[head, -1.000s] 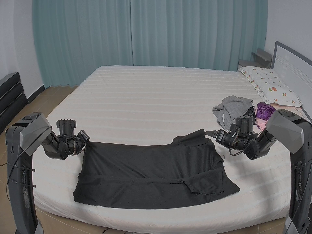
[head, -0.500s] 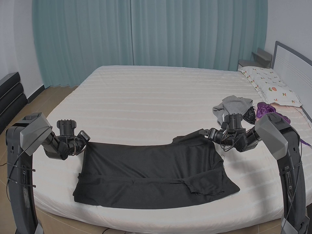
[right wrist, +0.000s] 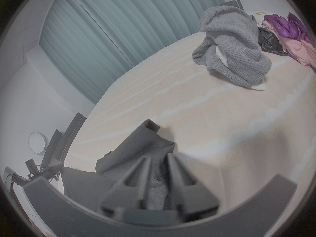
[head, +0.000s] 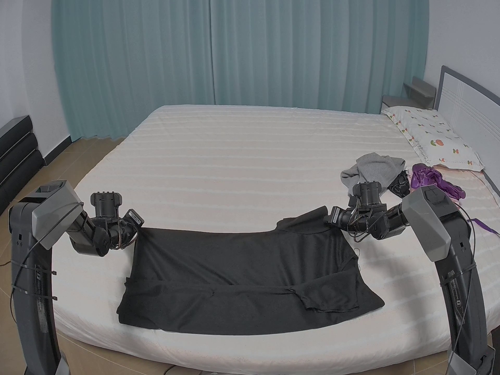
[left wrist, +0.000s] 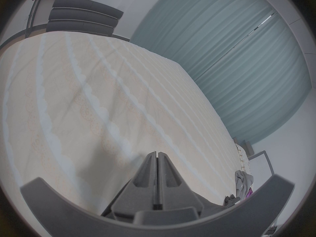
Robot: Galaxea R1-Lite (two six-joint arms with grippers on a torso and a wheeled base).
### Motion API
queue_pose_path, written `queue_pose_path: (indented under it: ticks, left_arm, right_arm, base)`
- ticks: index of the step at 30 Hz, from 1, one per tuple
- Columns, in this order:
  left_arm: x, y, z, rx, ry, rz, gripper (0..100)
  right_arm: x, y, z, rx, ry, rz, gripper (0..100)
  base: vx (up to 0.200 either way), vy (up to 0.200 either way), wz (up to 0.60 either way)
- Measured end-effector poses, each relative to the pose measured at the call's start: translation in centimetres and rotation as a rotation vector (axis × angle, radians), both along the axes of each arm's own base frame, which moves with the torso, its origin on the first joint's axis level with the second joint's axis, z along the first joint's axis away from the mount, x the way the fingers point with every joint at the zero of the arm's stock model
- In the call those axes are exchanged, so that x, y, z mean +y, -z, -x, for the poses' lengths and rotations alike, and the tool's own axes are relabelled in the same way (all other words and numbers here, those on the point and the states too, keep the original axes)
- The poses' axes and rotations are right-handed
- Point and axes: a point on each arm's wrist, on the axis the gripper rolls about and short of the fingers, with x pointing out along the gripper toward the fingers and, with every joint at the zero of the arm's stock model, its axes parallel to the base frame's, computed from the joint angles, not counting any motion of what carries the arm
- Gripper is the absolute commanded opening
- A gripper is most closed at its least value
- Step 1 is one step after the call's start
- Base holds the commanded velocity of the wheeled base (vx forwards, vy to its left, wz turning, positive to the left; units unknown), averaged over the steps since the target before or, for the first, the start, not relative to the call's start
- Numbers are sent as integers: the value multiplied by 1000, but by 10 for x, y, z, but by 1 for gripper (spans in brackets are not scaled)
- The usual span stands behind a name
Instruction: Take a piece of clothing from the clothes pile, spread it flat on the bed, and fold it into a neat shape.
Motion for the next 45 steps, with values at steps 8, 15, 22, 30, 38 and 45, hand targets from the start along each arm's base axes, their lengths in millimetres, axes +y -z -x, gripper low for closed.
queue_pose_path:
  ticks: [8, 15, 22, 30, 38, 45]
  left_arm:
    - [0, 0, 0, -1, -2, -1, 0]
    - [1, -6, 0, -10, -9, -5, 0]
    - [3, -18, 4, -25, -19, 3, 0]
    - [6, -34, 10, -48, -34, 14, 0]
    - [10, -43, 13, -77, -40, 16, 0]
    - [9, -42, 14, -75, -36, 19, 0]
  right_arm:
    - [-11, -7, 0, 0, 18, -3, 0]
    - [-19, -18, 5, -2, 35, -19, 0]
    - [-26, -36, 6, -23, 70, -58, 0]
    - [-28, -50, 6, -112, 82, -76, 0]
    - [-25, -50, 11, -131, 81, -81, 0]
    - [-24, -50, 13, -127, 80, -81, 0]
  base:
    - [0, 0, 0]
    - [0, 0, 0]
    - [0, 0, 0]
    - [0, 0, 0]
    - [0, 0, 0]
    - [0, 0, 0]
